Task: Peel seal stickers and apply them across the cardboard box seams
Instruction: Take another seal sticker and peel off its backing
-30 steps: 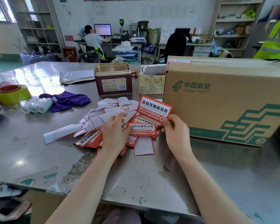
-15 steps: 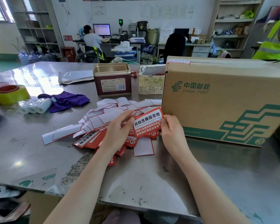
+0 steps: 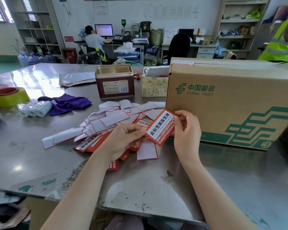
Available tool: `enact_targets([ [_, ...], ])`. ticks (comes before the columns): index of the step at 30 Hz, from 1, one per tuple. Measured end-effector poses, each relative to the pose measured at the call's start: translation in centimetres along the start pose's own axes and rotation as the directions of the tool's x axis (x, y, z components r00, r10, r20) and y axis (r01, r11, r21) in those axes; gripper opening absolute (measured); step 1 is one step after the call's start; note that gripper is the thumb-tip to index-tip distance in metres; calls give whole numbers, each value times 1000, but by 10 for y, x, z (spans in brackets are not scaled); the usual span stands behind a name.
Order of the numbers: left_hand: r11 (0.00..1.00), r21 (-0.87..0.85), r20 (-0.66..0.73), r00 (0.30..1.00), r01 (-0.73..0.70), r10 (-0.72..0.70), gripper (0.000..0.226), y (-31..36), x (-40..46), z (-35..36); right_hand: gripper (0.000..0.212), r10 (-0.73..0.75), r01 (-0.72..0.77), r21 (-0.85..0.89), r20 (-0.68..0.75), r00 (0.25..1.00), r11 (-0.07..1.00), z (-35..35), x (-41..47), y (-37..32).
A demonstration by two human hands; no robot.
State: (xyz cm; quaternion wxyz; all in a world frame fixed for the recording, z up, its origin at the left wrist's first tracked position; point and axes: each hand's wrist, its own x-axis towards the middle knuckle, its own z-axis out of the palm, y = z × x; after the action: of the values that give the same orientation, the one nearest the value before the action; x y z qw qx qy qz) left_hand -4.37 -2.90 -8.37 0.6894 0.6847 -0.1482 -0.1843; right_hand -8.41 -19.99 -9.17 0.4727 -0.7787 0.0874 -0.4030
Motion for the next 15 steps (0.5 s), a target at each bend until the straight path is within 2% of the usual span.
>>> enact_targets([
  [3,987,-159,-9,1000,24,-26,15,2,-1,-1,17,-43,43,-13,-3,999,999,0,-1,0],
  [6,970,-240,-172,985,-26,-16,16,2,1,-3,16,-175,174,-55,-20,984,983,-1,-3,-1],
  [9,996,-60,-342,939,-70,46,17,-3,4,-6,21,-260,268,-33,157,953,963,2,-6,-2],
  [12,994,61,-281,954,-92,106,16,-5,3,-3,30,-264,277,23,385,884,961,12,-13,-2],
  [15,987,109,-233,963,-115,138,14,-4,1,-1,32,-246,258,33,442,863,965,16,-16,0],
])
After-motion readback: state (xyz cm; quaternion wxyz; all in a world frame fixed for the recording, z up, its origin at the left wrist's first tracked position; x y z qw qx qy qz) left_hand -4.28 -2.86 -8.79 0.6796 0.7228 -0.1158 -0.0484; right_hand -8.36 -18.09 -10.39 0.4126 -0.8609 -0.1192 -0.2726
